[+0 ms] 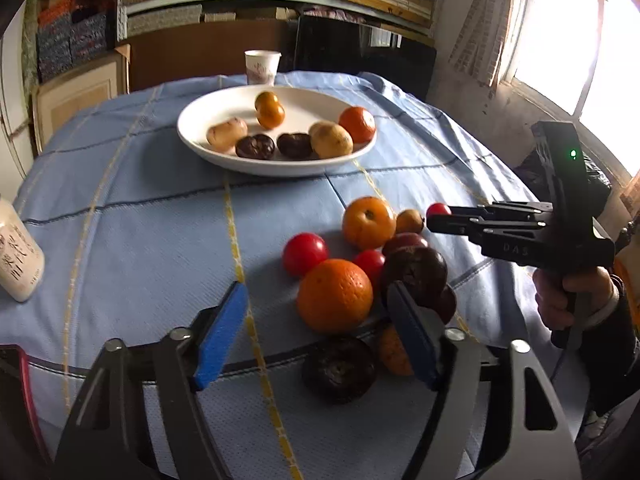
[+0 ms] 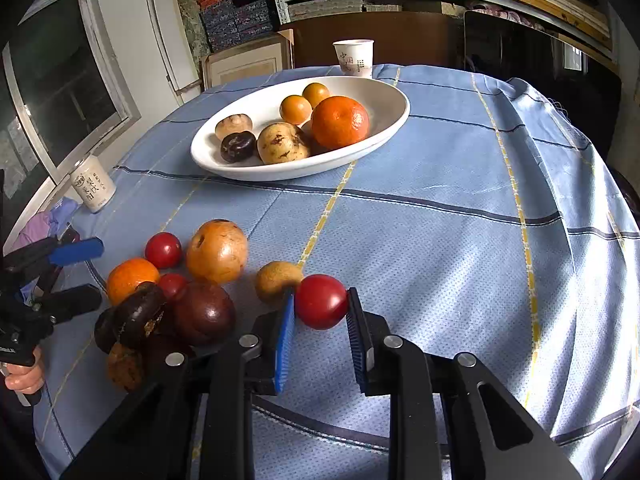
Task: Organize fruits
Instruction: 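Grasp a dark mangosteen with the left tool while the right tool grasps a red cherry tomato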
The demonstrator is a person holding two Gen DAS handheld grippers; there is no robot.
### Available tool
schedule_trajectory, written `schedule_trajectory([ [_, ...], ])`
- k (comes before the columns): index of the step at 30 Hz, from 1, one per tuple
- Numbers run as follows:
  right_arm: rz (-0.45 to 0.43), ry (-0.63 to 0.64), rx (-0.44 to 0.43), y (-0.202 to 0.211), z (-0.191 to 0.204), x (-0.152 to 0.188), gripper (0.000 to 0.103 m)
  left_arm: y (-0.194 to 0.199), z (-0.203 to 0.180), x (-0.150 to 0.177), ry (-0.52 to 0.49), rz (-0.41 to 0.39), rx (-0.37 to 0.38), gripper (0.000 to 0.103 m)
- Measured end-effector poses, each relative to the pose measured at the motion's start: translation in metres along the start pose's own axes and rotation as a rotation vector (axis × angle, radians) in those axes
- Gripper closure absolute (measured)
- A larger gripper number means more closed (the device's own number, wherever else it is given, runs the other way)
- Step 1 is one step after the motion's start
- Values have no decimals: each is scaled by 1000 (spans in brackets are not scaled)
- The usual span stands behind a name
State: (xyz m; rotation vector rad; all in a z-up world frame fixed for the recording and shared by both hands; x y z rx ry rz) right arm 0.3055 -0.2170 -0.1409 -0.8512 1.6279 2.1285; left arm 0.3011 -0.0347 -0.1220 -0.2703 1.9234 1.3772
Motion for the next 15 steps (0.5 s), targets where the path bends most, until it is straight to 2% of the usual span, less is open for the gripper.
schedule_trajectory([
  [7,-4,0,-4,1,1,0,77,-11,-7,7,-42,38,6,46],
  [12,-5,-2,-3,2,0,0,77,-19,-9,11,-50,59,8,57],
  [15,-9,-2,-5,4,0,-1,77,-20,-13,11,-72,56,-5,58],
])
Point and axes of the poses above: each gripper's, at about its wrist camera, not at the fingertips, and y roughly against the way its jaws point, z to its left, x to its underside, the point moved 9 cm from there along -y, roughly the way its jaws point
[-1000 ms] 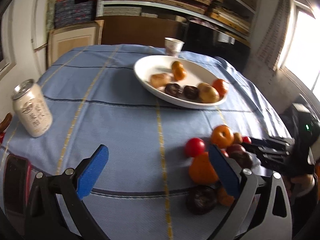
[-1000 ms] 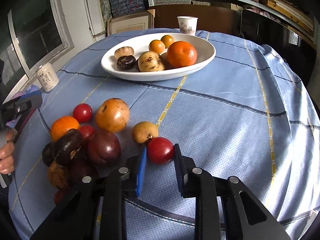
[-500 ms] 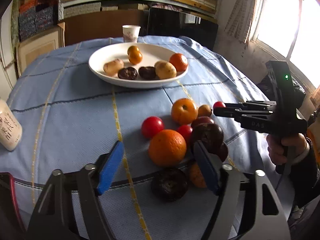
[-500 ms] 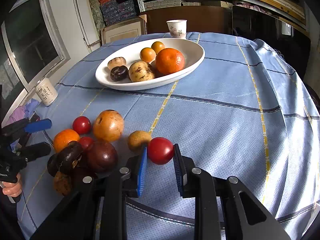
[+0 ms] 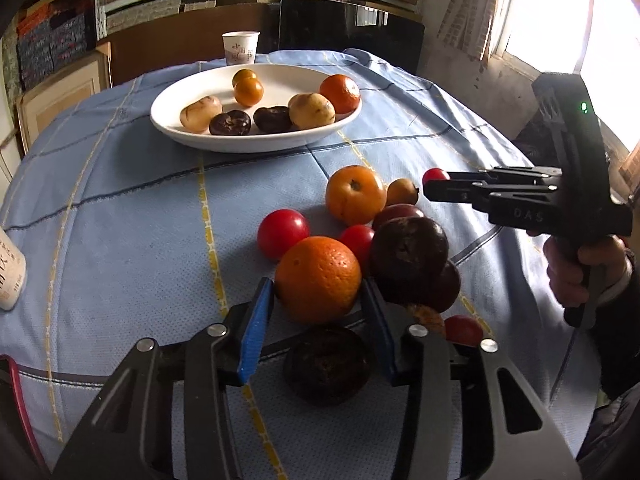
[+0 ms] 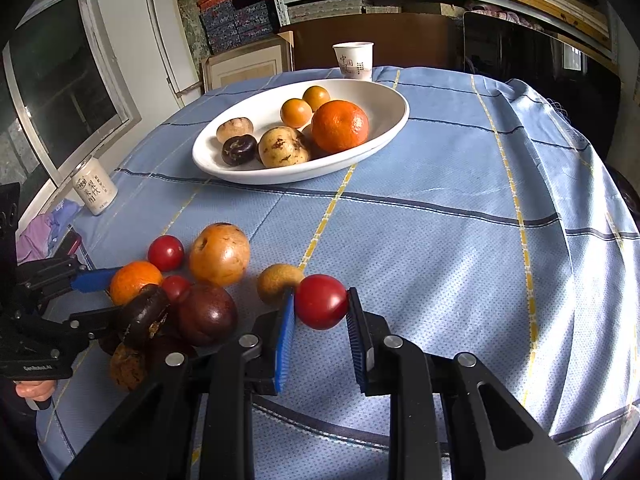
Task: Organize fruits
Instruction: 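Grasp a dark mangosteen with the left tool while the right tool grasps a red cherry tomato, then release the mangosteen onto the plate from the left tool while the right tool drops the tomato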
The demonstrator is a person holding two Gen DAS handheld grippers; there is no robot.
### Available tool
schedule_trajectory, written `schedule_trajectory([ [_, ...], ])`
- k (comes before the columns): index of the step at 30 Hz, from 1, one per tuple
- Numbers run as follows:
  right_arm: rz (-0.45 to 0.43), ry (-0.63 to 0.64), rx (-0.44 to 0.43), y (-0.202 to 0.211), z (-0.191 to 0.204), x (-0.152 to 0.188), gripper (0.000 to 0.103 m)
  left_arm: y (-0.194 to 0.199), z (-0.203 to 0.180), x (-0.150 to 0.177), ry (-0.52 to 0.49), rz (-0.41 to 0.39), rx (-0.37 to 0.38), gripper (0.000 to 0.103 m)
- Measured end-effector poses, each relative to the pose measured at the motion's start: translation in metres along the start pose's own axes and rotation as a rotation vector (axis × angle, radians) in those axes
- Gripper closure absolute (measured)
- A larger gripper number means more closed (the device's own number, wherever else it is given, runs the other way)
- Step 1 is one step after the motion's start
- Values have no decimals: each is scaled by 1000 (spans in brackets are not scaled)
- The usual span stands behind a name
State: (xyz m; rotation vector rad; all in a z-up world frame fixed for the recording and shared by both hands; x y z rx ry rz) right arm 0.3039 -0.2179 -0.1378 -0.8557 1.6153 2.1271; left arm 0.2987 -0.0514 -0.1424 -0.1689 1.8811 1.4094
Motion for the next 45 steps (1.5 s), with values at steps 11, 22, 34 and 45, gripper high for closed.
schedule_trajectory([
  [11,-25,-2,0,5,0,-3,77,5,2,-4,24,-25,4,60],
  [22,-111,17,-56,25,14,-40,78,42,32,-41,133,-115,59,60],
  [34,-154,-7,-81,-37,28,-140,78,-21,94,-169,177,-126,-57,60],
  [45,-177,-44,-131,-16,33,-136,59,6,102,-182,207,-209,-132,21],
])
Point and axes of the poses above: each gripper's, at about its wrist camera, not at the fingertips, and y roughly against the way its jaws point, z to its left, x to its underside, the point moved 9 cm from there along -y, roughly the way its jaws point
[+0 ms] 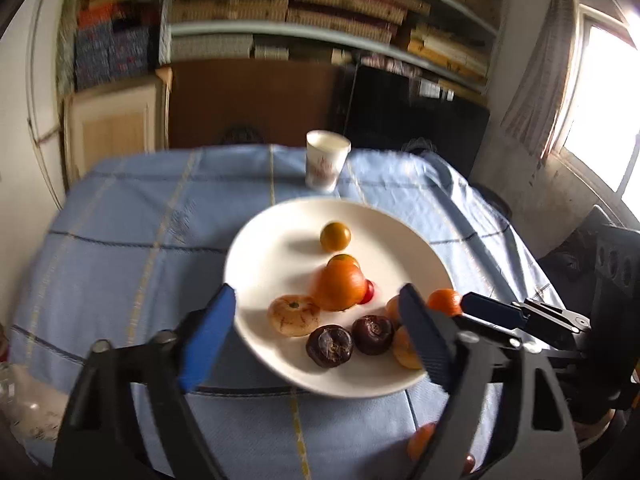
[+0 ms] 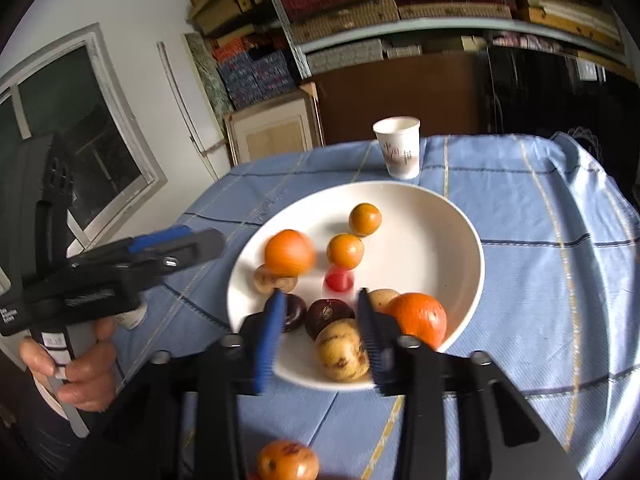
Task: Organize fruits
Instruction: 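Release the mangosteen onto the plate from the left tool while the right tool drops the tomato, then grasp a dark purple fruit with the right tool while the left tool grasps a mangosteen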
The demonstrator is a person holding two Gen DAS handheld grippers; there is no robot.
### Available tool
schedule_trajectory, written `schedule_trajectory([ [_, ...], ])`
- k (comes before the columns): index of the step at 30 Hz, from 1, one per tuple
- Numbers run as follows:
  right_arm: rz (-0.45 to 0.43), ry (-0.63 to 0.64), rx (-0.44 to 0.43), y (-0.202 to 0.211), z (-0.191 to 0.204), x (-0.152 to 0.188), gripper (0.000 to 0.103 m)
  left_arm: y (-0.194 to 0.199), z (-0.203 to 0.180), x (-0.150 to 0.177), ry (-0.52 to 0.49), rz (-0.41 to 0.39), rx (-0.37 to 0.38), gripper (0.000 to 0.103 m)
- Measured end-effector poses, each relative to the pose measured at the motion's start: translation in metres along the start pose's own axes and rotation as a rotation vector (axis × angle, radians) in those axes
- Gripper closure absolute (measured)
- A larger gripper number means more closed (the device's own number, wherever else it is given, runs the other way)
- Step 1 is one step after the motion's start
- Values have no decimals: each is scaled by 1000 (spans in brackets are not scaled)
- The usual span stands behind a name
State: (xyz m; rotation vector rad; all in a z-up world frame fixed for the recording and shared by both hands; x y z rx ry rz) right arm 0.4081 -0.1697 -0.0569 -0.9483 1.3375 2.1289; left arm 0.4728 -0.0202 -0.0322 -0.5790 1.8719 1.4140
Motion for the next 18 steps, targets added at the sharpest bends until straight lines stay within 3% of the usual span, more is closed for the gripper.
schedule_trajectory([
  [4,-24,-4,-23,24,7,14,59,42,-6,22,-20,-31,4,20],
  [6,-19,-7,-60,36,12,28,59,61,-3,42,-27,-55,-29,10],
  [12,75,95,-136,55,44,95,59,92,18,112,10,-63,-71,10],
  [15,118,169,-110,52,61,121,59,91,27,142,30,-11,-100,10],
  [18,131,282,-56,49,74,135,59,92,30,158,63,24,-70,10],
])
Point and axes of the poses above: each gripper's, at about its wrist camera, not at the fingertips, and y roughly against the way its jaws point, z to its left, x to its underside, the point moved 9 cm from there along -y, roughly the way its jaws point
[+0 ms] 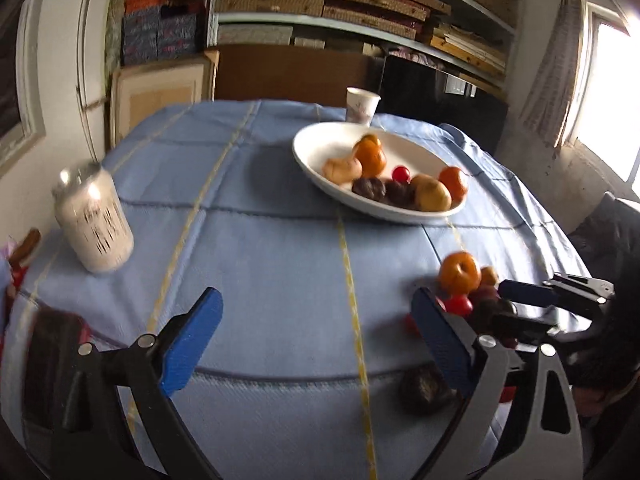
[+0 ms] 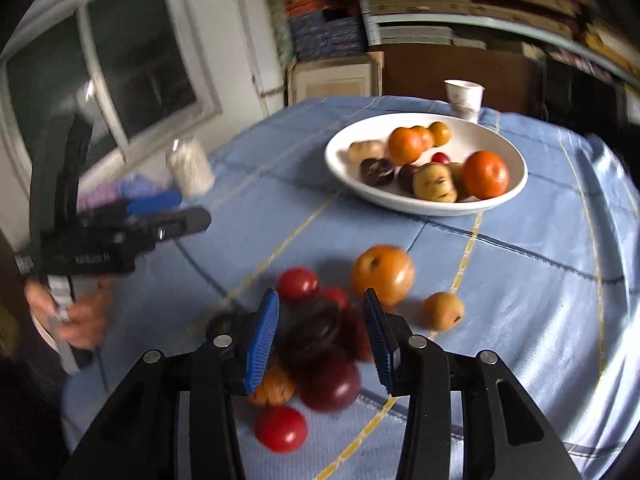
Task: Organize fruits
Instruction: 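Grasp a dark purple fruit with the right tool while the left tool grasps a mangosteen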
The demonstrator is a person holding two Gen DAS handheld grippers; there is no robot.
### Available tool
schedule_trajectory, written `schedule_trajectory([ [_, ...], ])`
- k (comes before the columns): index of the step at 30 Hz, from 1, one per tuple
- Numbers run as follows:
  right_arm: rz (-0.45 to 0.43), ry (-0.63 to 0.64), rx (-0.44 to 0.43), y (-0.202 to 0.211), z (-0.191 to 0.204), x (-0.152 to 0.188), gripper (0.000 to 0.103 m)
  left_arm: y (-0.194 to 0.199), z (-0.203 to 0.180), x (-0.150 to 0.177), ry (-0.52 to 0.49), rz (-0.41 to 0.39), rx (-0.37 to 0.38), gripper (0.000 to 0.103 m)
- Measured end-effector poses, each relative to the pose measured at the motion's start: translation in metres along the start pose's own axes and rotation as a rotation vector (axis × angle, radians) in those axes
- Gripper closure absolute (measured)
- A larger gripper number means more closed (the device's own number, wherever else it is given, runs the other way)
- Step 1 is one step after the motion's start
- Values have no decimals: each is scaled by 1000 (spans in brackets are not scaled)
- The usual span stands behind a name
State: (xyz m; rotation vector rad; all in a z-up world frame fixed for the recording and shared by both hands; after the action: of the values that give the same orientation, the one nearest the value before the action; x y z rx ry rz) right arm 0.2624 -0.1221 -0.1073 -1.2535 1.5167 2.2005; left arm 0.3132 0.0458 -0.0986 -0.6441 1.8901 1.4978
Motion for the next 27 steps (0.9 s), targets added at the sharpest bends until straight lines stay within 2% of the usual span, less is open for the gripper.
schedule_trajectory([
  [10,12,132,73,-4,15,10,58,1,-1,4,-6,2,3,10],
  [15,12,147,85,-3,16,11,59,1,-1,3,-4,4,-1,10],
  [18,2,116,68,-1,14,9,60,0,0,4,1,11,-5,10],
  [21,-64,6,-11,16,4,-2,60,0,-2,5,-14,19,0,10],
  [23,-109,-69,-47,27,-7,-9,60,0,-11,10,-61,32,27,10],
  [27,-153,-148,-41,41,-26,-13,60,6,-42,28,-206,51,119,10],
])
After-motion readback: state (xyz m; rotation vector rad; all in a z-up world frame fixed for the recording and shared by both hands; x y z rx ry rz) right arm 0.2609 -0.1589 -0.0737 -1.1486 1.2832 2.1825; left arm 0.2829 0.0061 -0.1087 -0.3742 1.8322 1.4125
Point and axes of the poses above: each gripper's, at about its wrist camera, not at the fingertips, and y roughly against the way its jaws point, z to its left, x to its underside, the point moved 9 cm from there along -y, roughly the way its jaws point
